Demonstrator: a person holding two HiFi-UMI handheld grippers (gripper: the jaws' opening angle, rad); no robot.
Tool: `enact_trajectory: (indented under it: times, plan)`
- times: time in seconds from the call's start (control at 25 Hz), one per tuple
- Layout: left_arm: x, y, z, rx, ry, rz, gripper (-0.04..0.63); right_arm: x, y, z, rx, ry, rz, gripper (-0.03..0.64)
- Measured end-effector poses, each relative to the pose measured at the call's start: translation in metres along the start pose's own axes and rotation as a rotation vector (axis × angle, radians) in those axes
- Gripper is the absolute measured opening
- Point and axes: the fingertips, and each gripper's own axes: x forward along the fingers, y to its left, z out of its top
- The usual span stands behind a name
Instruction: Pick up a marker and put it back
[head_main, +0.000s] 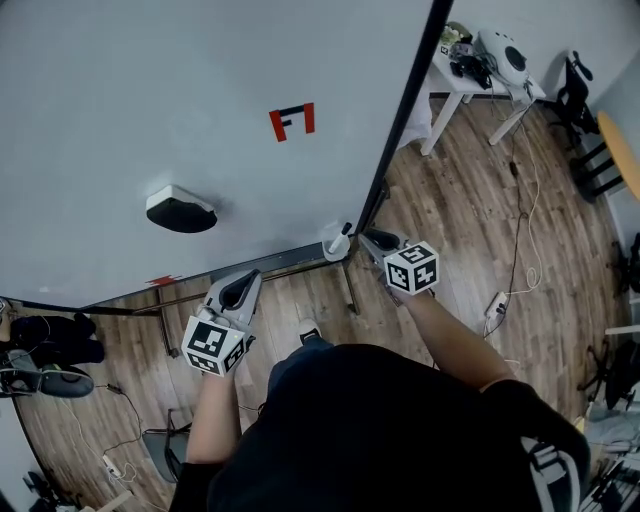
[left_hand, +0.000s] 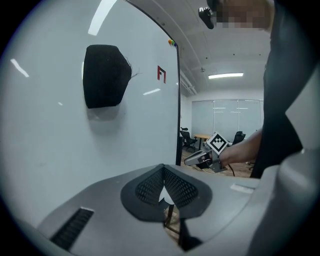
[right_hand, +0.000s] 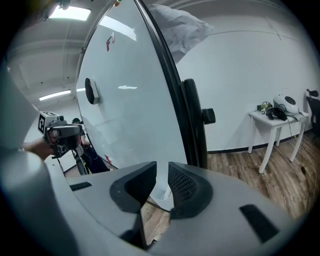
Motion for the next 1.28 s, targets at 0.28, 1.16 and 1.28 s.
enact_trajectory:
  times: [0.28, 1.16, 1.28]
  plan:
    - [0.004, 0.01, -0.008, -0.011, 0.012, -0.018, 0.011, 0.024, -0.009, -0.019, 0.035, 0.042, -0.027, 0.077]
    - [0.017, 0.031, -0.023, -0.031, 0.05, -0.05, 0.011, 0.074, -0.024, -0.053, 0.092, 0.129, -0.065, 0.103]
    - [0.019, 0.033, -0.026, -0.035, 0.055, -0.051, 0.011, 0.08, -0.026, -0.055, 0.101, 0.132, -0.065, 0.103]
